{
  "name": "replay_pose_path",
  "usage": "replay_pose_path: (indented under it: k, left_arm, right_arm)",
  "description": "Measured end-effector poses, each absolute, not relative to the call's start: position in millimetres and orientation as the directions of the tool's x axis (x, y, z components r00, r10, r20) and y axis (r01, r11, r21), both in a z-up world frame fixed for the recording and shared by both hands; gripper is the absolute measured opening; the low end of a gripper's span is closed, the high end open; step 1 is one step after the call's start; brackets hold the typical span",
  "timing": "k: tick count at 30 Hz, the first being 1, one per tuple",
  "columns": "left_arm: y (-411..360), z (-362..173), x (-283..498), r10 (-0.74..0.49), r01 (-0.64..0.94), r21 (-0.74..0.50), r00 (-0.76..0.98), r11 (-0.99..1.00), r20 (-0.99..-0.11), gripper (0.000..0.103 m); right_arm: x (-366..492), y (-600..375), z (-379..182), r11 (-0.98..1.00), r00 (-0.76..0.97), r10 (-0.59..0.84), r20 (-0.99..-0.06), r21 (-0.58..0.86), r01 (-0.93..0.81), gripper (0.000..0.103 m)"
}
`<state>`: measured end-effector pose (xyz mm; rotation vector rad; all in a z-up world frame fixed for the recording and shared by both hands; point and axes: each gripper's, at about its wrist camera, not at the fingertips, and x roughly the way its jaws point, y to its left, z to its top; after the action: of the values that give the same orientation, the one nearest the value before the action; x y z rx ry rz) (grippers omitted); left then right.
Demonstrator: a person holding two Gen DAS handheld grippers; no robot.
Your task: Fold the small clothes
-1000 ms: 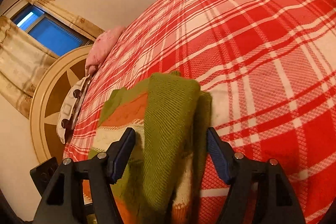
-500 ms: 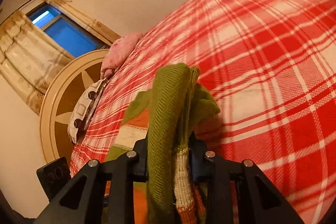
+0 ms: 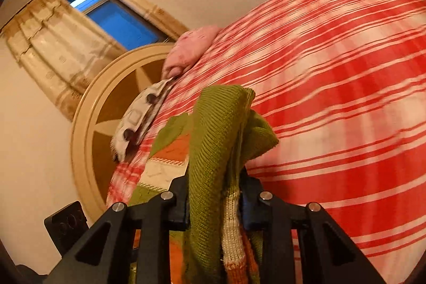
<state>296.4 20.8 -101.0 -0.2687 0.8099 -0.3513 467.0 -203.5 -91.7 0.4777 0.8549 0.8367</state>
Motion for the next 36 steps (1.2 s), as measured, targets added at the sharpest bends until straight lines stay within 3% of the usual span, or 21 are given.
replay_pose_path:
  k: [16, 26, 31, 35, 36]
  left_arm:
    - [142.8, -91.9, 203.1, -0.201, -0.033, -0.329, 0.734, 0.944, -0.649, 0.032]
    - [184.9, -156.1, 177.6, -0.156, -0.186, -0.373, 0.677, 0.909, -0.719, 0.034]
    - [178.0, -148.7, 161.6, -0.135, -0.192, -0.367, 0.701, 0.91, -0.7, 0.047]
    - [186.4, -133.3, 158.9, -0.064, -0.204, -0.325, 0.753, 0.924, -0.655, 0.073]
    - [187.2, -129.3, 159.2, -0.035, -0.214, -0.306, 0.766, 0.928, -0.641, 0.08]
  right_arm:
    - [424.7, -4.8, -106.6, 0.428, 0.128, 0.89, -0.437, 0.707, -0.564, 0.028]
    - [418.8, 68.1, -174.2, 0.501, 0.051, 0.823, -0.566, 0.678, -0.538, 0.028]
    - [423.8, 59.1, -174.8, 0.54, 0.081, 0.802, -0.592, 0.661, -0.521, 0.035]
    - [401.5, 28.2, -138.9, 0.555, 0.184, 0.807, -0.561, 0.615, -0.56, 0.037]
    - [388.6, 19.8, -122.8, 0.535, 0.204, 0.825, -0.527, 0.61, -0.585, 0.042]
